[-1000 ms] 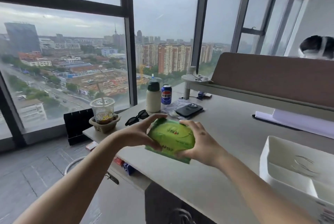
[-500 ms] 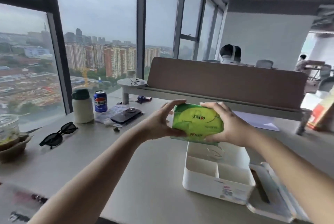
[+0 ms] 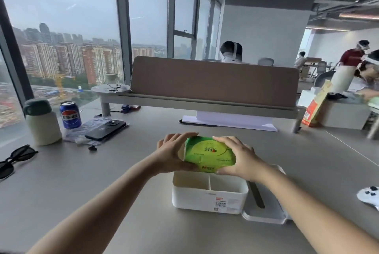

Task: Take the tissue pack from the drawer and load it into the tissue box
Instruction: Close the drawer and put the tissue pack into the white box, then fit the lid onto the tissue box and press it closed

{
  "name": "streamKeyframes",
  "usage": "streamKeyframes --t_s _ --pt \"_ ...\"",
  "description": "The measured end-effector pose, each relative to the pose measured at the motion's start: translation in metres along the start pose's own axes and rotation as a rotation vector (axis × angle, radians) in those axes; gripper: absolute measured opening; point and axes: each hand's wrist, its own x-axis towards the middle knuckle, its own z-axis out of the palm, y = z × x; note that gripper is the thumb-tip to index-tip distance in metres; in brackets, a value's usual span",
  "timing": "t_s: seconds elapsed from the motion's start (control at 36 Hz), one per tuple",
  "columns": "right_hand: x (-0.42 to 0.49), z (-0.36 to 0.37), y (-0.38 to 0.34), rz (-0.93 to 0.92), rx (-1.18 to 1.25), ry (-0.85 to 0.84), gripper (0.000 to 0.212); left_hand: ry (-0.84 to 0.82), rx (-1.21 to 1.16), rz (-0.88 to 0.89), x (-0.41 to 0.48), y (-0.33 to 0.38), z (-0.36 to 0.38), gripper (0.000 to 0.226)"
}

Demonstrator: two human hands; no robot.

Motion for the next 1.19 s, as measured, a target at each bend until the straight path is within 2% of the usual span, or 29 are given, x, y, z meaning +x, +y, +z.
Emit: streamKeyframes --t_s 0.14,0.22,0.53,0.72,0.86,1.03,1.19 --pt "-0.002 0.005 0.006 0.004 -0.068 -0.057 0.08 -0.092 0.048 -0.045 -0.002 -0.008 0.001 0.088" --pt "-0.005 0.003 0.01 0.007 -0.084 -0.087 0.08 -0.116 0.041 -0.054 -0.002 -0.007 0.001 0.088" --pt "-0.034 -0.04 0.011 -0.02 -0.061 -0.05 0.072 -0.101 0.162 -0.02 0.006 0.033 -0.009 0.091" --pt "-0.08 -0.066 0.041 0.04 -0.035 -0.003 0.055 0.034 0.195 0.17 -0.005 0.1 0.018 0.073" --pt "-0.13 -0.065 0.068 0.078 -0.085 0.025 0.041 -0.01 0.208 0.313 -0.019 0.145 0.063 0.061" --pt "-0.18 -0.049 0.089 0.071 -0.247 0.038 0.043 -0.063 0.286 0.389 -0.032 0.177 0.117 0.057" --pt "-0.199 -0.039 0.099 0.009 -0.405 0.087 0.052 -0.153 0.243 0.306 -0.037 0.191 0.148 0.056"
